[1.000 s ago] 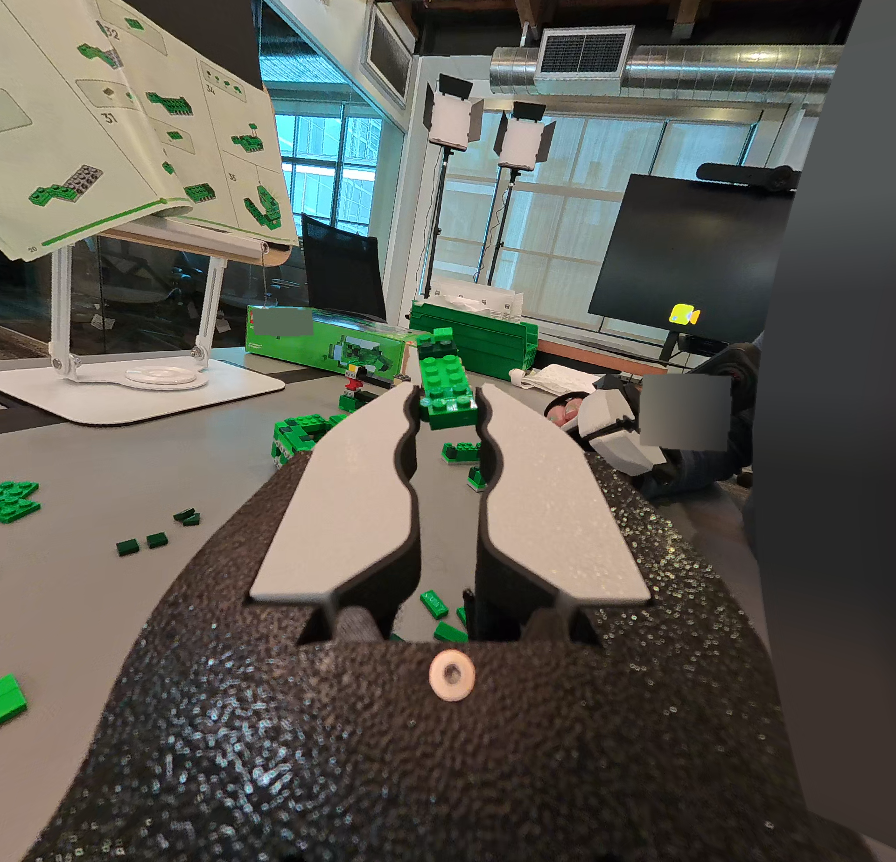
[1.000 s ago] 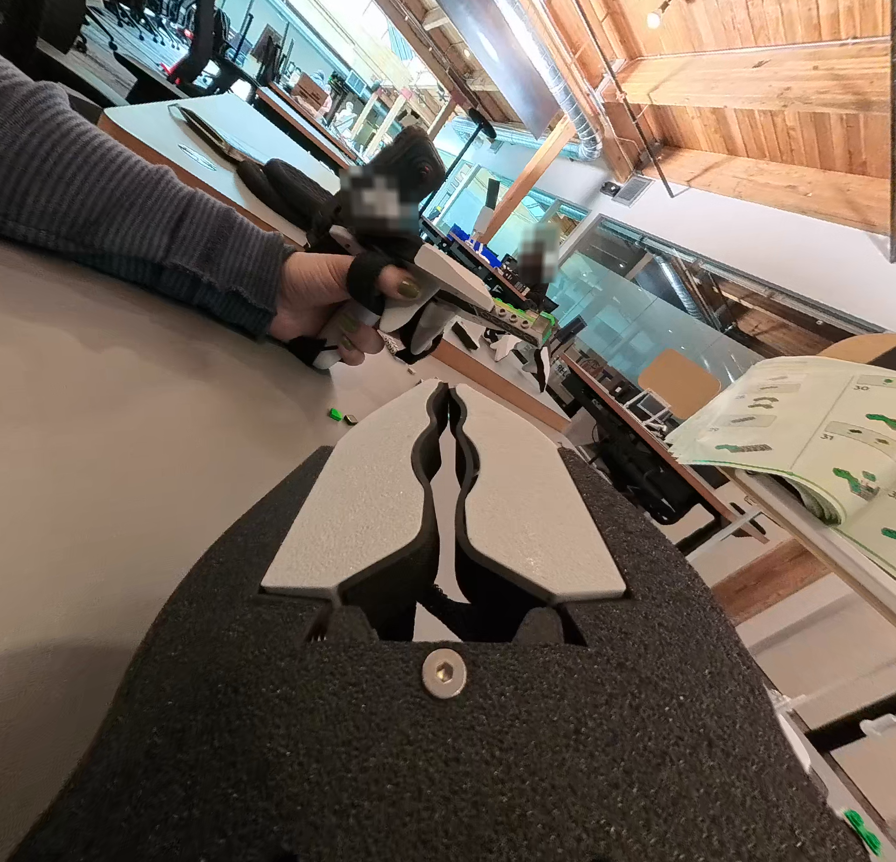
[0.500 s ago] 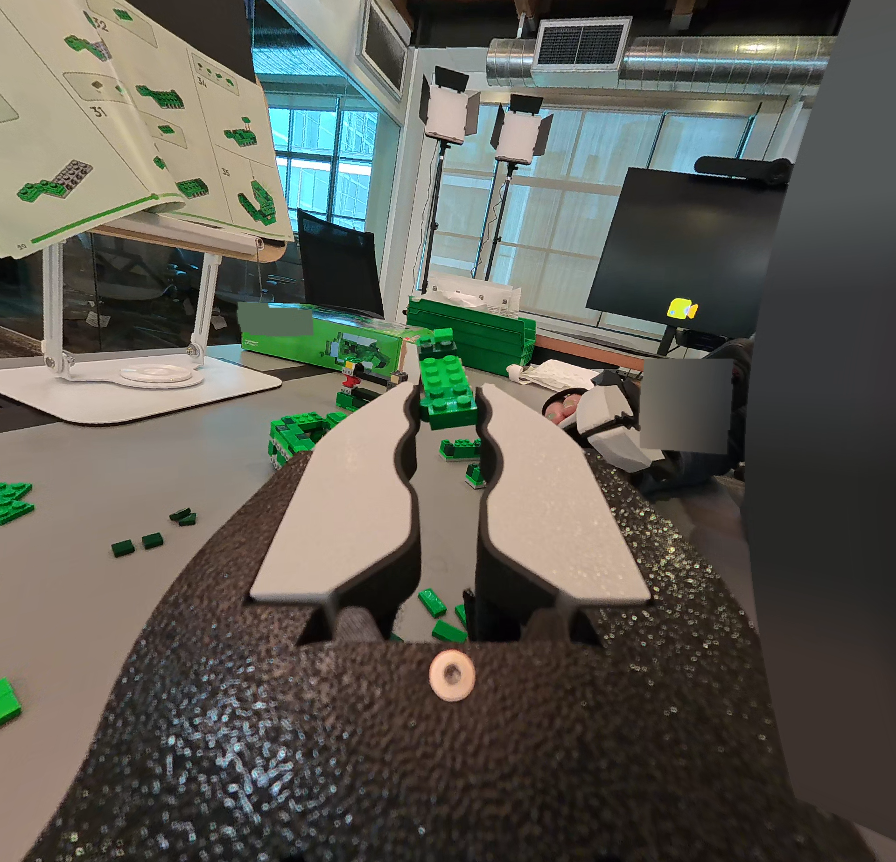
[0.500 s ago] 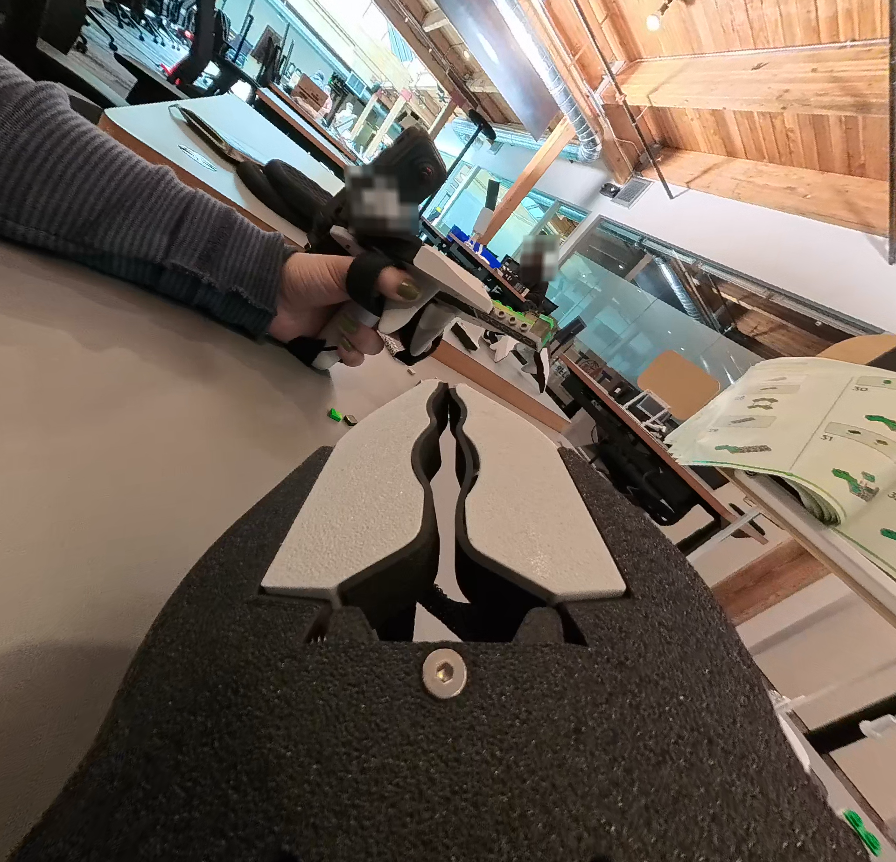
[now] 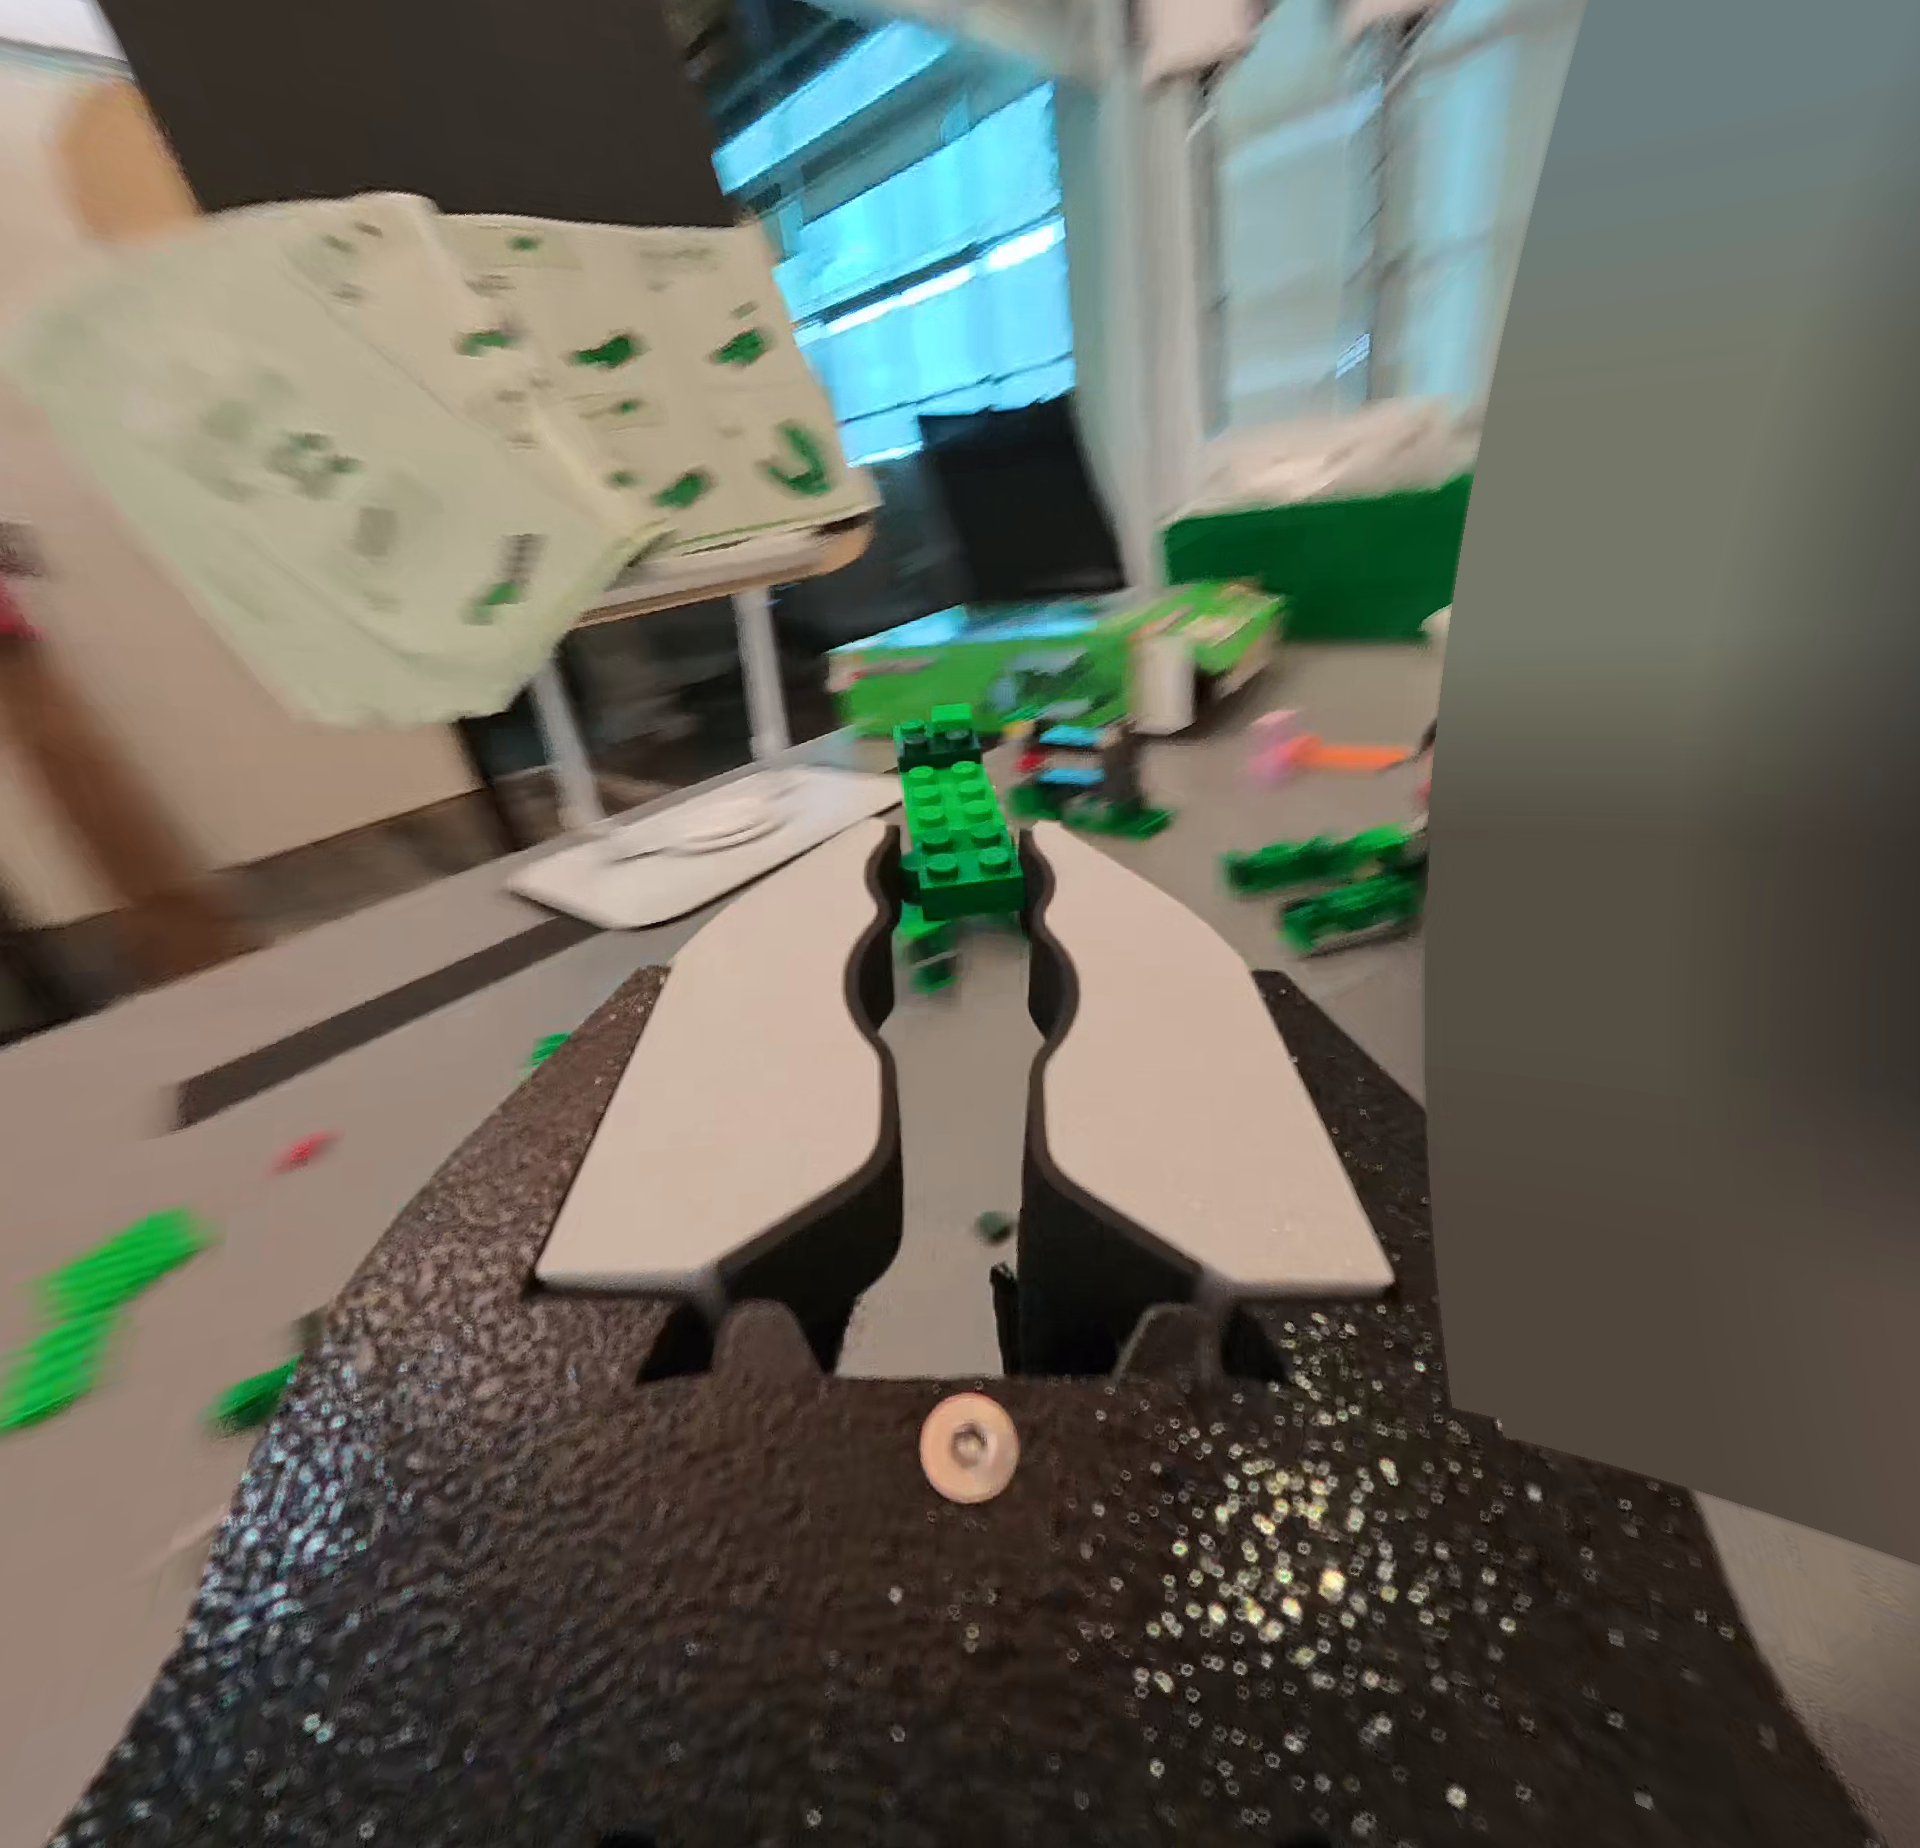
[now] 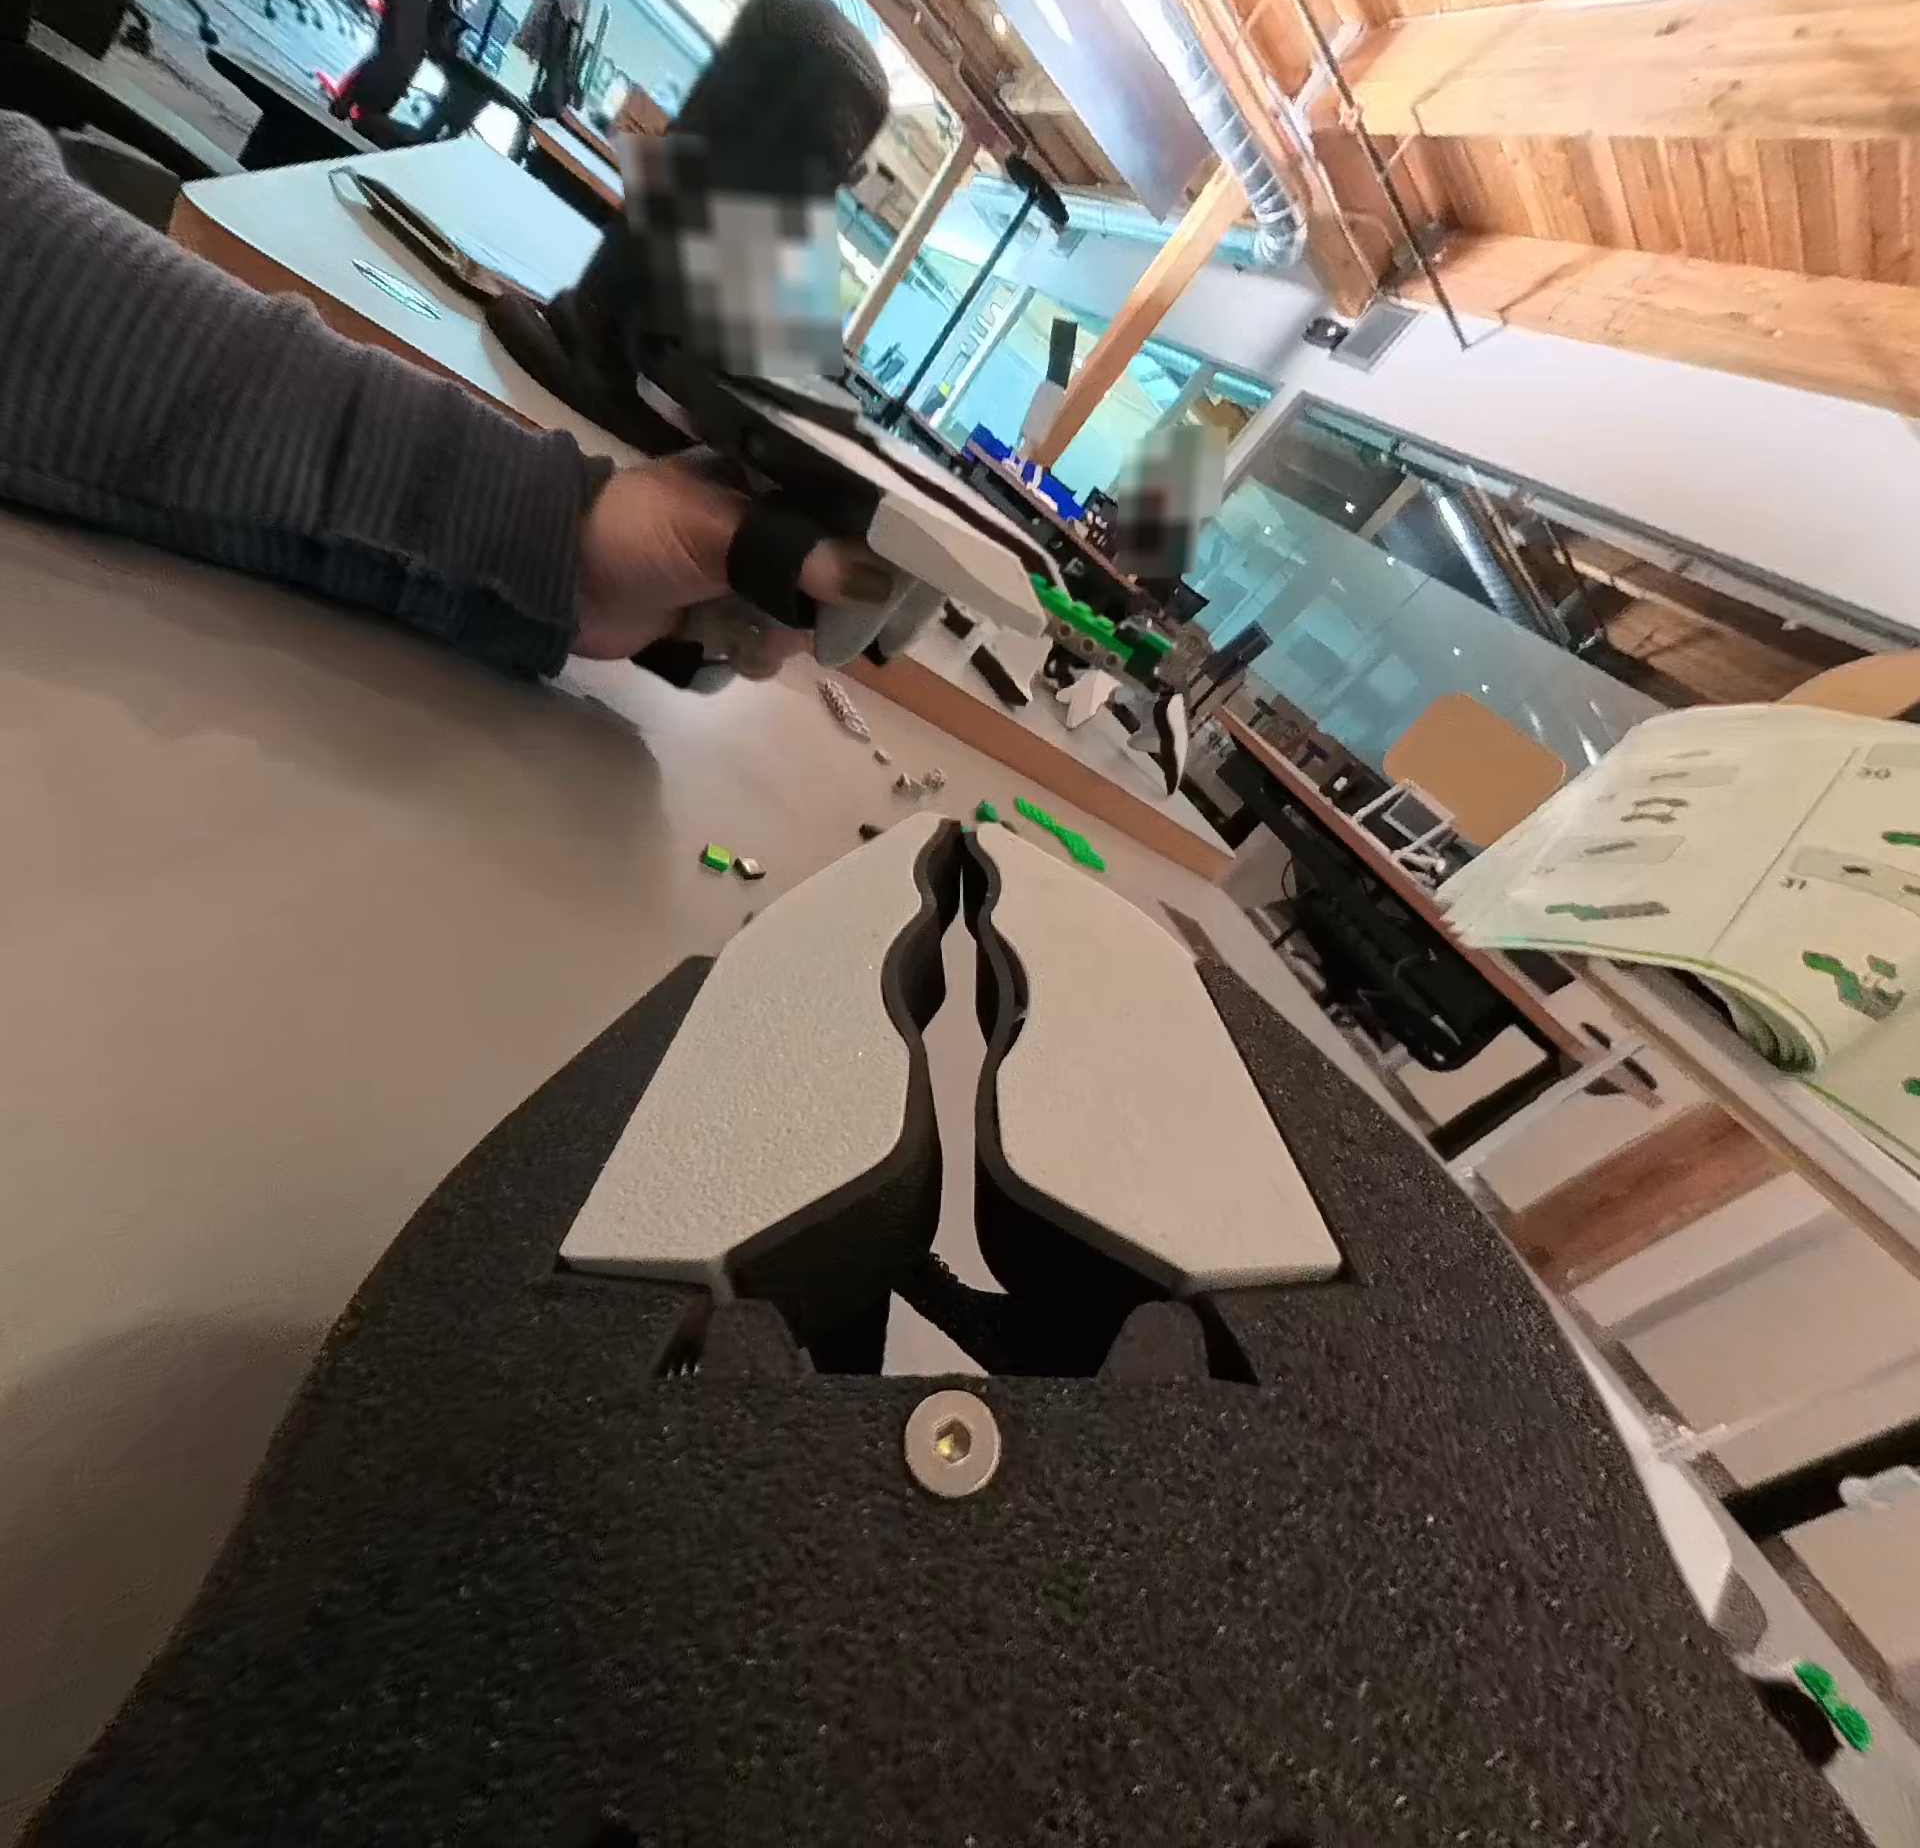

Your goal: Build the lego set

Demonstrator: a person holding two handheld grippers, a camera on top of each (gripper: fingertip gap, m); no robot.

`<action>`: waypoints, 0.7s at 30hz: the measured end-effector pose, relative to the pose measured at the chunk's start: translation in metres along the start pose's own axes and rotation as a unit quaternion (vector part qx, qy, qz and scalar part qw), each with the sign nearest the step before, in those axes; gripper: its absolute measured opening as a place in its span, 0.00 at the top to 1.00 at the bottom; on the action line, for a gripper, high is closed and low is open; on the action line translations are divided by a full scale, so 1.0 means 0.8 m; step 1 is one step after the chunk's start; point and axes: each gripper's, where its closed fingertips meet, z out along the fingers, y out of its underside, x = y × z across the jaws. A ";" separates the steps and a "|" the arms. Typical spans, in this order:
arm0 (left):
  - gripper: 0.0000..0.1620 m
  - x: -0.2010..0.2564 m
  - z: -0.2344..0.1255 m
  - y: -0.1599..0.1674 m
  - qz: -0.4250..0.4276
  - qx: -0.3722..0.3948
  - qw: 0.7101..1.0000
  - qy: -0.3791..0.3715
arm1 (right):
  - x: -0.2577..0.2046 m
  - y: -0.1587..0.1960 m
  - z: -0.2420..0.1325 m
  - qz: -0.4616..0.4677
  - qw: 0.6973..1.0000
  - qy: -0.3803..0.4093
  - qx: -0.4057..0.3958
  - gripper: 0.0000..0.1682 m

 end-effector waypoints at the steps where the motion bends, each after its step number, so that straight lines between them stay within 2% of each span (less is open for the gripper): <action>1: 0.87 -0.005 -0.002 0.001 0.007 -0.006 1.000 -0.015 | 0.001 0.003 0.001 0.009 1.000 -0.008 -0.009 1.00; 5: 0.87 -0.027 -0.009 0.006 -0.012 -0.004 0.998 -0.058 | -0.003 0.023 0.015 0.089 0.990 -0.081 -0.070 1.00; 7: 0.87 -0.036 -0.011 0.009 -0.012 -0.010 0.997 -0.076 | -0.005 0.034 0.027 0.096 0.982 -0.125 -0.107 1.00; 9: 0.87 -0.035 -0.010 0.012 -0.014 -0.014 0.997 -0.071 | -0.013 0.050 0.037 0.072 0.966 -0.194 -0.156 1.00; 11: 0.87 -0.027 -0.007 0.013 -0.019 -0.013 0.999 -0.044 | -0.018 0.062 0.046 0.046 0.947 -0.263 -0.181 0.95; 15: 0.87 -0.009 -0.003 0.016 -0.046 -0.019 0.998 0.027 | -0.027 0.062 0.054 0.004 0.901 -0.408 -0.147 0.93; 21: 0.87 -0.013 -0.010 0.022 -0.057 -0.035 0.997 0.039 | -0.040 0.089 0.068 -0.064 0.835 -0.518 -0.175 0.90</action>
